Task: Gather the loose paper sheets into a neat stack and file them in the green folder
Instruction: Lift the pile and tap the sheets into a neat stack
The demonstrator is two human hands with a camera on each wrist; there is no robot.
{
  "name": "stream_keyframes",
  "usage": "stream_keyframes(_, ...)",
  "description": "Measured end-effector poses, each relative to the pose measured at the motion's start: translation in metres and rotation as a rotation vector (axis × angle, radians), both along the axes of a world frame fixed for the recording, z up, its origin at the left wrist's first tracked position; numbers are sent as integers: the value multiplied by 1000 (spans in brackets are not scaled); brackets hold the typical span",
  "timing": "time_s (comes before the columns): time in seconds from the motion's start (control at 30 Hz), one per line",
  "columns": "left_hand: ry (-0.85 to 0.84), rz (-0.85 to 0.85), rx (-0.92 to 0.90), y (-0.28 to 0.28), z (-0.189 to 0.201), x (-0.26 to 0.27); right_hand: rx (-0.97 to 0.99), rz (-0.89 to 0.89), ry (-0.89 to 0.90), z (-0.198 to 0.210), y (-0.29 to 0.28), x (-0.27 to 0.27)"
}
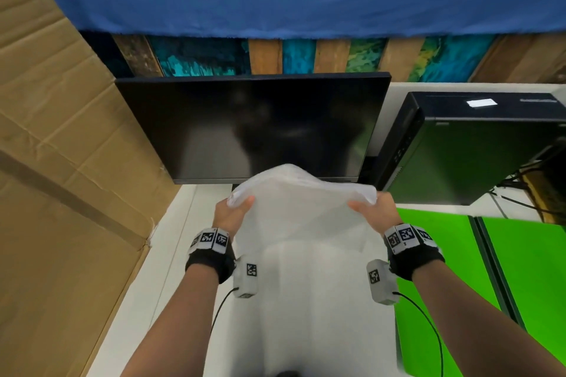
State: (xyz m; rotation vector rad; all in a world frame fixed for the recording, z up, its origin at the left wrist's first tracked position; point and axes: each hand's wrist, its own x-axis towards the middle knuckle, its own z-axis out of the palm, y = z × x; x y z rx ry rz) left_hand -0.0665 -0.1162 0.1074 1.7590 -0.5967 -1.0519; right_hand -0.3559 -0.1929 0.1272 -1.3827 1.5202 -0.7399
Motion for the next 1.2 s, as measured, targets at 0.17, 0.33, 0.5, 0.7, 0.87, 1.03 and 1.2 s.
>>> stream_keyframes(0.17, 56, -40, -151, 1, 30, 0, -92, -66, -276, 5, -13, -13)
stream_keyframes(0.33, 60, -170, -62, 10, 5, 9, 45, 40, -345, -21, -4, -32)
stream_keyframes(0.5, 52, -232, -3, 8, -12, 1, 86, -142, -345, -39, 7, -25)
stream_keyframes(0.7, 28, -139, -110, 9, 8, 2, 36, -165, -472, -35, -11, -32)
stream_keyframes(0.87, 22, -59, -138, 8, 9, 6, 57, 10, -310, -39, -7, -39)
stream_keyframes(1.03, -304, -228, -69, 1, 10, 5, 44, -4, -283, -44, -2, -35)
stream_keyframes(1.2, -829, -738, 168, -8, 37, -15, -105, 11, -282, 0, -1, -16)
